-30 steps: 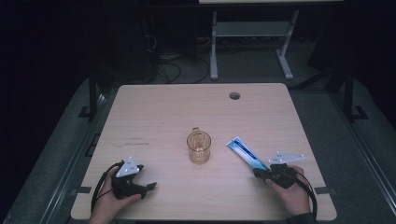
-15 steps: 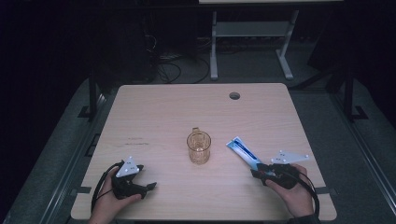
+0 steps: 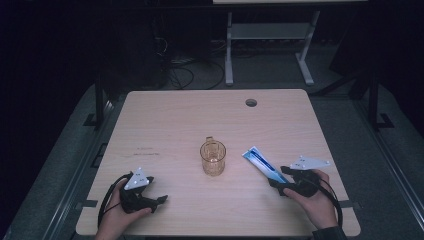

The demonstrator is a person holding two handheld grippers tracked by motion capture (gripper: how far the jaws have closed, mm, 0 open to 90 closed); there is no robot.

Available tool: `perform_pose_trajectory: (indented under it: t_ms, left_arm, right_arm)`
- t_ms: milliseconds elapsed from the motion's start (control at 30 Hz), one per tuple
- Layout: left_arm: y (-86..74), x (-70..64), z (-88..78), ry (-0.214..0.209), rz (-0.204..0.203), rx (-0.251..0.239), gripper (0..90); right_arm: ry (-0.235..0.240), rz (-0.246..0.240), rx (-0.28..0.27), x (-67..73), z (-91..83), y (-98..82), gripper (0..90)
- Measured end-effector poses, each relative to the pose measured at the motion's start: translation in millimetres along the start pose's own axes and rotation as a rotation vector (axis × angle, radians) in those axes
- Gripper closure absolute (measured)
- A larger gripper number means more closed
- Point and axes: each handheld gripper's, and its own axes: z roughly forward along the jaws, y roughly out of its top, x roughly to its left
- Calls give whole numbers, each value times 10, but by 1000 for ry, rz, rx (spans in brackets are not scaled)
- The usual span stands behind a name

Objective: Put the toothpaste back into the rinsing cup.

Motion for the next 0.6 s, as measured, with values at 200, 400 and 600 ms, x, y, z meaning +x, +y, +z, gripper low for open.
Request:
perform_pose_trajectory:
  t_ms: [200,400,600]
  left_arm:
    - [7,-1,7,6,-3,0,134]
    - [7,-5,10,6,-7,-3,134]
    - [7,-5,10,6,-7,-3,134]
  right_arm:
    - [-10,1,19,-40,34,63,289]
    - [-14,4,37,-86,90,138,279]
    - [-15,-2,47,-121,160,265,269]
